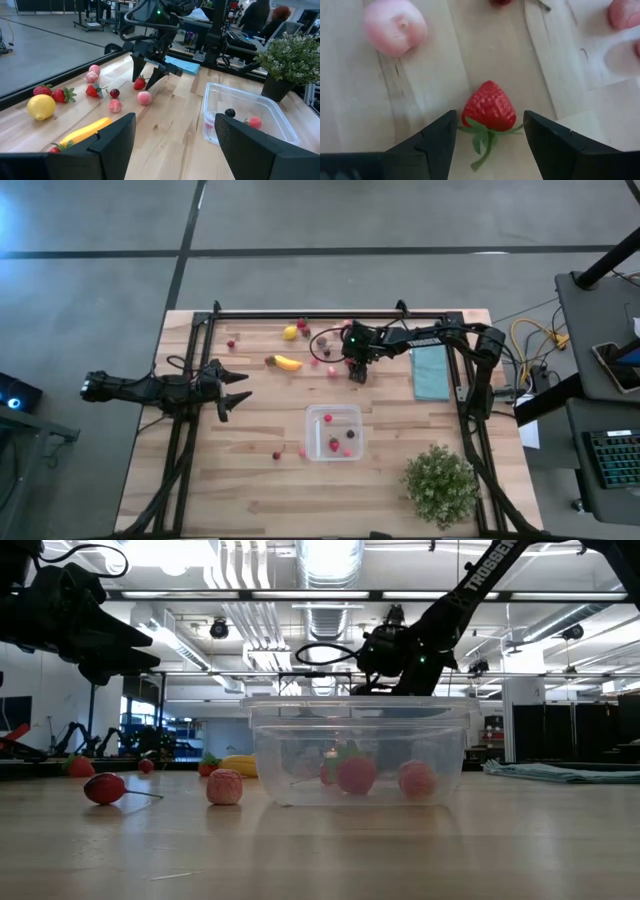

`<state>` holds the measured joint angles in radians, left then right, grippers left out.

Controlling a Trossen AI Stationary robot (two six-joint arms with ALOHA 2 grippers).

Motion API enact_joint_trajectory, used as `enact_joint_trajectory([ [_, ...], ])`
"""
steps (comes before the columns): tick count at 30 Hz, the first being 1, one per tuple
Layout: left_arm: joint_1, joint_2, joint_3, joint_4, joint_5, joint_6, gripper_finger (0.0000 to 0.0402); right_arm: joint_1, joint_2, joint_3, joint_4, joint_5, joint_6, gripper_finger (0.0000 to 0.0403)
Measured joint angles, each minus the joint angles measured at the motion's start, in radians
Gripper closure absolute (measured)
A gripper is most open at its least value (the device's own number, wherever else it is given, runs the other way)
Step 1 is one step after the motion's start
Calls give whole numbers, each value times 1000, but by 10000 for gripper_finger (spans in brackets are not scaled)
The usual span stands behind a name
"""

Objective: Pick and placing Produce into tupperware
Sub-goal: Put the red strawberry into the transparent bin

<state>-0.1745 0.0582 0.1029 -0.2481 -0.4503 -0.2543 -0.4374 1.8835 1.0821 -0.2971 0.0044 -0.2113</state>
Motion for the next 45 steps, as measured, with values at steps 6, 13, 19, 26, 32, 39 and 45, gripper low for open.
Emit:
enact_joint_trajectory([
  [6,0,0,0,0,0,0,143,0,0,-1,24,20,10,212],
  [13,0,0,0,0,0,0,143,0,0,-1,50,23,36,253],
  [19,0,0,0,0,0,0,143,0,0,0,50,24,57,267],
  [26,0,0,0,0,0,0,143,0,0,2,49,25,156,263],
  [32,0,0,0,0,0,0,143,7,-13,56,-2,18,254,262],
  [39,0,0,0,1,0,0,143,53,-90,137,-103,-89,257,262],
  [45,0,0,0,0,0,0,143,223,-213,140,-232,-86,327,262],
])
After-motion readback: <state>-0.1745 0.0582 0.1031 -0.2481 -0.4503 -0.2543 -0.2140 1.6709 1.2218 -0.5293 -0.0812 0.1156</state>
